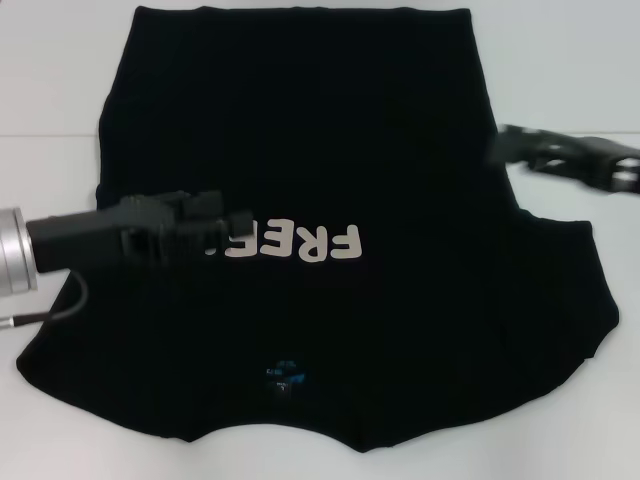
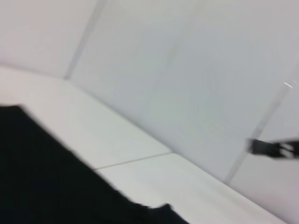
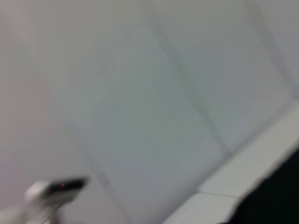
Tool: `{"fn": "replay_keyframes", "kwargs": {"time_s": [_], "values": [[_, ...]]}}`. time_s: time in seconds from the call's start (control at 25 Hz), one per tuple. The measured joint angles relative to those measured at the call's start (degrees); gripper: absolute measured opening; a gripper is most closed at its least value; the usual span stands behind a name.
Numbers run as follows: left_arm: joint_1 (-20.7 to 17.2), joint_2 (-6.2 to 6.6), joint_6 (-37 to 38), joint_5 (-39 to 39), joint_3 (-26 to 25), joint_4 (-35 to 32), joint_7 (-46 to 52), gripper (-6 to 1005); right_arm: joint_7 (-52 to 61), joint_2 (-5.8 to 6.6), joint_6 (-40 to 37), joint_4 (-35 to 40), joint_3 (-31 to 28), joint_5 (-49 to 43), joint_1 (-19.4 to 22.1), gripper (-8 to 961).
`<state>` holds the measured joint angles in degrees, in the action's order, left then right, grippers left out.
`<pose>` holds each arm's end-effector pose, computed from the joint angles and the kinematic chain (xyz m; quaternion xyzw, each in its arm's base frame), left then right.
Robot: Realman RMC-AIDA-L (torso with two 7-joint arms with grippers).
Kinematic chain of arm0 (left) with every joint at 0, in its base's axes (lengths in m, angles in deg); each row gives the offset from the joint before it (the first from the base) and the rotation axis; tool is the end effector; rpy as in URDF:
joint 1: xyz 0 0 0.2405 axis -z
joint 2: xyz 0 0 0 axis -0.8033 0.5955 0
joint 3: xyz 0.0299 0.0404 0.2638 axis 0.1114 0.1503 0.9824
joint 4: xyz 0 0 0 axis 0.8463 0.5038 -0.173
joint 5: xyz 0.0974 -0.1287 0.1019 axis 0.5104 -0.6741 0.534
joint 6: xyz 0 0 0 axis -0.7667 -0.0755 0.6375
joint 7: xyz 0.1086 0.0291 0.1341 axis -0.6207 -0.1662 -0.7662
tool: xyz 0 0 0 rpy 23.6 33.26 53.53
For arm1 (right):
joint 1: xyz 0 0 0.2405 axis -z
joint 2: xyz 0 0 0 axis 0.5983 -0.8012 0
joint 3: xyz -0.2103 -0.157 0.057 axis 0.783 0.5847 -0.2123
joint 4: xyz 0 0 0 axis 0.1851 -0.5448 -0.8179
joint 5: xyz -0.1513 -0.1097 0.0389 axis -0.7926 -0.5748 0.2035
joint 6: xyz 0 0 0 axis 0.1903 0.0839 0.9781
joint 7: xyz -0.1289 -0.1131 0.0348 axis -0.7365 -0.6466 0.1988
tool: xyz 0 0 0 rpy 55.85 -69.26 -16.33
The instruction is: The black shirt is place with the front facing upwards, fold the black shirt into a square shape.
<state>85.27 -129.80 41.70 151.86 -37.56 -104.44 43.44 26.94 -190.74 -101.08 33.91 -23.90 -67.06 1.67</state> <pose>-0.2350 0.3482 0.0053 -0.8913 -0.3070 -0.3039 0.1377 0.2117 0.3672 0.0382 -0.8509 0.3463 0.3847 0.0892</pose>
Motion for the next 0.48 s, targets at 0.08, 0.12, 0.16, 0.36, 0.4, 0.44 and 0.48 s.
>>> {"fn": "replay_keyframes", "kwargs": {"time_s": [0.08,0.12,0.16,0.36,0.4,0.44,0.48], "values": [[-0.33,-0.41,2.3,-0.16,0.34,0.63,-6.02,720,7.92,2.11,1.79,0.07,-0.71,-0.22,1.41,815],[-0.48,-0.64,3.32,-0.06,0.63,1.07,-9.64,749,11.19,2.95,3.08,0.11,-0.7,-0.34,2.1,814],[-0.63,-0.88,4.29,0.13,0.99,1.55,-13.37,778,14.67,3.8,4.04,0.11,-0.57,-0.59,2.85,813],[-0.88,-1.1,5.77,0.48,5.43,3.09,-21.36,919,28.57,6.57,4.98,1.34,-0.55,-5.76,5.97,808],[-0.88,-1.09,5.75,0.6,6.62,3.09,-21.8,947,30.9,6.76,4.76,2.19,-0.56,-7.45,6.44,807],[-0.88,-1.08,5.73,0.68,7.55,3.09,-22.29,947,32.94,6.81,4.7,2.95,-0.56,-9.14,6.7,806],[-0.91,-1.08,5.68,0.81,8.84,3.07,-23.15,947,35.06,6.88,4.63,3.68,-0.59,-11.31,6.92,804]]}}
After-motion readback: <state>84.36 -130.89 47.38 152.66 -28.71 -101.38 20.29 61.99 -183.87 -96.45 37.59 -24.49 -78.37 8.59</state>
